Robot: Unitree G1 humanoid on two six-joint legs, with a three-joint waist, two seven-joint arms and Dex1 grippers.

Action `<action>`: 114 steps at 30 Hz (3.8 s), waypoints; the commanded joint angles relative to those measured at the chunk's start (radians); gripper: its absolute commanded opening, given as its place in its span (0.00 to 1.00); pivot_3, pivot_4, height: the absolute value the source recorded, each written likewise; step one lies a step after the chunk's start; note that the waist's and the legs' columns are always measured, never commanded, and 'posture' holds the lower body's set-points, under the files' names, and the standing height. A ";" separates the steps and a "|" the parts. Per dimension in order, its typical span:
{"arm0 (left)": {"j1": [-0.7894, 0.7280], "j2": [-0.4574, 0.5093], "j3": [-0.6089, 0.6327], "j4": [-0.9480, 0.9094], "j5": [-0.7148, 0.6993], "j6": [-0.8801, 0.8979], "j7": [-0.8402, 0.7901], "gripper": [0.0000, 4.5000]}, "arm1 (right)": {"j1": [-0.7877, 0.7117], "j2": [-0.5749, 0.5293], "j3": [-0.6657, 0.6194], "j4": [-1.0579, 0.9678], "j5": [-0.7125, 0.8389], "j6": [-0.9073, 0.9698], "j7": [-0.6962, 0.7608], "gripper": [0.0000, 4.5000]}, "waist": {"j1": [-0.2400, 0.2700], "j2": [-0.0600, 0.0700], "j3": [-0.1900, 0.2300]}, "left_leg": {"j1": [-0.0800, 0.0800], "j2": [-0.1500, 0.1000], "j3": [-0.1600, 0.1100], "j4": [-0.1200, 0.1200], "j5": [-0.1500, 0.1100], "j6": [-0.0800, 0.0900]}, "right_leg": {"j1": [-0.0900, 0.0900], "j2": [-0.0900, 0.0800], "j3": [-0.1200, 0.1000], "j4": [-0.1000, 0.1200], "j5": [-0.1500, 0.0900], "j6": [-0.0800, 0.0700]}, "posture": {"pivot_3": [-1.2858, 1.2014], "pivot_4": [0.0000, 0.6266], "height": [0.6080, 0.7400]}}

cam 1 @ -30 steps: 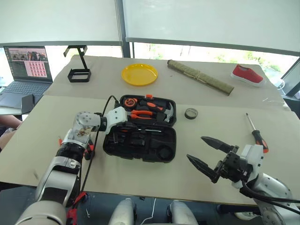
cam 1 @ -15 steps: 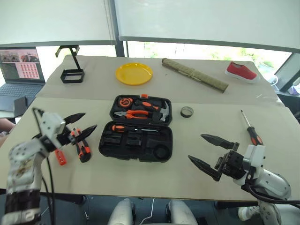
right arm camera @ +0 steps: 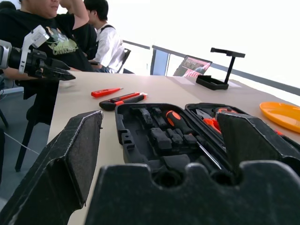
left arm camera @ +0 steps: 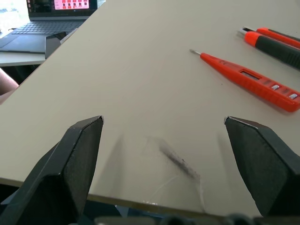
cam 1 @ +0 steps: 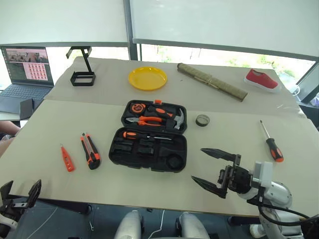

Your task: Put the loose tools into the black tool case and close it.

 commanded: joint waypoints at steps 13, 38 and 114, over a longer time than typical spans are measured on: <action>-0.254 0.321 -0.412 -0.037 0.035 -0.083 -0.451 0.99 | 0.480 0.052 -0.417 -0.057 -0.024 -0.114 -0.218 1.00 | -0.007 0.003 0.000 | -0.001 0.000 0.006 -0.002 -0.001 0.000 | 0.000 0.002 0.002 0.000 -0.001 -0.002 | 0.52 0.24 1.00; -0.435 0.336 -0.604 -0.162 -0.034 0.061 -0.510 0.99 | -0.402 -0.567 -0.198 0.665 -0.254 0.743 -0.495 1.00 | -0.028 0.007 0.005 | 0.001 0.013 0.026 -0.002 -0.004 0.000 | -0.005 0.020 0.022 -0.001 -0.001 -0.004 | 0.52 0.24 1.00; -0.228 0.239 -0.449 -0.171 -0.013 0.060 -0.329 1.00 | -1.140 -0.030 0.596 0.322 -0.424 0.932 0.059 0.70 | -0.033 0.009 0.018 | -0.024 0.014 0.025 0.007 -0.006 -0.001 | -0.036 0.019 0.025 0.006 0.008 -0.004 | 0.52 0.24 1.00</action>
